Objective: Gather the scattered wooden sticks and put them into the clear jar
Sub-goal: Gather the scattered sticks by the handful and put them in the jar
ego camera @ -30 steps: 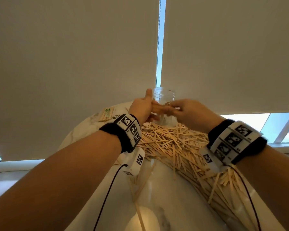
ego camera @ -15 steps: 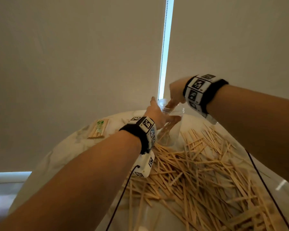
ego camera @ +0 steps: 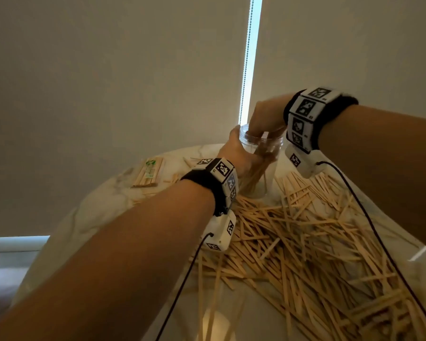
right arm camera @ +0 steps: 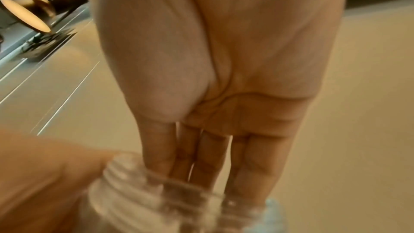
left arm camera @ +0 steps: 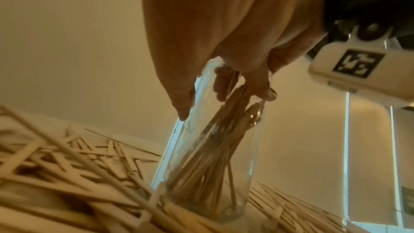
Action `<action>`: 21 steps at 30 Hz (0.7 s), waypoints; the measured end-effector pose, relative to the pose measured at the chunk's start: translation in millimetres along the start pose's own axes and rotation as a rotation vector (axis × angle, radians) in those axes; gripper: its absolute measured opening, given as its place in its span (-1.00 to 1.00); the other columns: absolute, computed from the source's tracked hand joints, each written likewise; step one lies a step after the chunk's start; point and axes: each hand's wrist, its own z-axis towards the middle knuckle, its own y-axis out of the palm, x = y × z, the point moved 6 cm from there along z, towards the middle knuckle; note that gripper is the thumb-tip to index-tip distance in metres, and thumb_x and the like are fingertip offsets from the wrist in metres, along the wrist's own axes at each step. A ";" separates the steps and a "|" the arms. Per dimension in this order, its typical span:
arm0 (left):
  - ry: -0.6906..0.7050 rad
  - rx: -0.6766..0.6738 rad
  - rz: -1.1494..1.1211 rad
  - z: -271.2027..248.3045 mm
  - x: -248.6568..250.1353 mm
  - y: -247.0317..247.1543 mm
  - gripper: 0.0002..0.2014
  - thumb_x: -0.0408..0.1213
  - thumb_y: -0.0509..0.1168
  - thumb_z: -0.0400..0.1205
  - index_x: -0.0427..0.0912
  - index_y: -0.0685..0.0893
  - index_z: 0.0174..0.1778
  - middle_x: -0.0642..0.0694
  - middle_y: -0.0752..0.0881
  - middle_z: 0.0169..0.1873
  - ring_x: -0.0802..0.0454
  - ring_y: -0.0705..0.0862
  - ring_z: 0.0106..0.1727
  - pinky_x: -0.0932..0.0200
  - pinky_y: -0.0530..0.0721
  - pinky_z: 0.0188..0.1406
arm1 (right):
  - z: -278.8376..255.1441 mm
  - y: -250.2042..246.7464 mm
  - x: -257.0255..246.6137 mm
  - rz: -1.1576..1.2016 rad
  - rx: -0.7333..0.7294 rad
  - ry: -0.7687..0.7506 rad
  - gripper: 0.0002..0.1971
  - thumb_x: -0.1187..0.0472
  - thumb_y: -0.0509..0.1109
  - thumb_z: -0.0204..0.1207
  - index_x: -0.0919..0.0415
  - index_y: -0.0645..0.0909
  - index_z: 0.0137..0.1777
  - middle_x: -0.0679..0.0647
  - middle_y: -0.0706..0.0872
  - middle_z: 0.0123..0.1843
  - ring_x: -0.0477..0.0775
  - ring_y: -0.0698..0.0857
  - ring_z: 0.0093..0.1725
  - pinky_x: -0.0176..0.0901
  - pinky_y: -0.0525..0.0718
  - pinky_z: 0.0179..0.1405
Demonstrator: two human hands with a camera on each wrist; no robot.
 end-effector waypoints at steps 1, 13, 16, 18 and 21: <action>-0.017 -0.022 0.040 -2.8 3.1 -1.6 0.13 -0.05 0.69 0.36 -0.05 0.11 0.73 -0.11 0.60 0.44 -0.16 0.62 0.40 0.07 0.62 0.27 | -7.1 -5.5 2.9 0.076 0.022 0.000 -0.72 0.04 0.47 0.58 0.21 0.77 0.15 0.00 0.81 -0.10 -0.01 0.75 -0.19 -0.17 0.64 -0.23; -0.034 -0.227 0.456 -159.9 21.2 -27.3 -0.70 0.07 0.46 0.60 -0.11 0.77 0.02 0.04 0.82 -0.23 0.16 0.78 -0.21 0.21 0.75 -0.14 | -194.0 8.4 26.1 0.360 0.022 -0.030 -0.73 -0.05 0.44 0.62 0.17 0.75 -0.07 0.03 0.84 -0.20 -0.05 0.76 -0.31 -0.26 0.55 -0.41; -0.060 -0.306 0.621 -210.8 12.7 -25.7 -0.68 0.12 0.46 0.59 -0.11 0.77 -0.16 0.05 0.79 -0.37 0.16 0.71 -0.37 0.21 0.65 -0.27 | -250.4 46.8 24.1 0.303 -0.061 -0.040 -0.66 -0.13 0.44 0.59 0.17 0.76 -0.12 0.00 0.84 -0.27 -0.06 0.76 -0.36 -0.23 0.60 -0.31; -0.100 -0.349 0.800 -240.1 6.9 -27.6 -0.58 0.21 0.44 0.56 -0.14 0.77 -0.22 0.00 0.78 -0.41 0.10 0.68 -0.41 0.17 0.65 -0.29 | -285.5 76.3 25.6 0.286 -0.149 -0.030 -0.61 -0.21 0.45 0.54 0.14 0.76 -0.18 -0.02 0.82 -0.34 -0.06 0.75 -0.40 -0.19 0.66 -0.24; -0.212 -0.436 0.993 -280.4 -4.1 -32.7 -0.47 0.27 0.38 0.58 -0.16 0.70 -0.43 0.02 0.71 -0.62 0.11 0.62 -0.60 0.22 0.67 -0.33 | -331.2 106.9 34.7 0.179 -0.205 0.017 -0.41 -0.38 0.41 0.46 0.21 0.73 -0.32 0.02 0.78 -0.46 -0.02 0.71 -0.45 -0.12 0.72 -0.12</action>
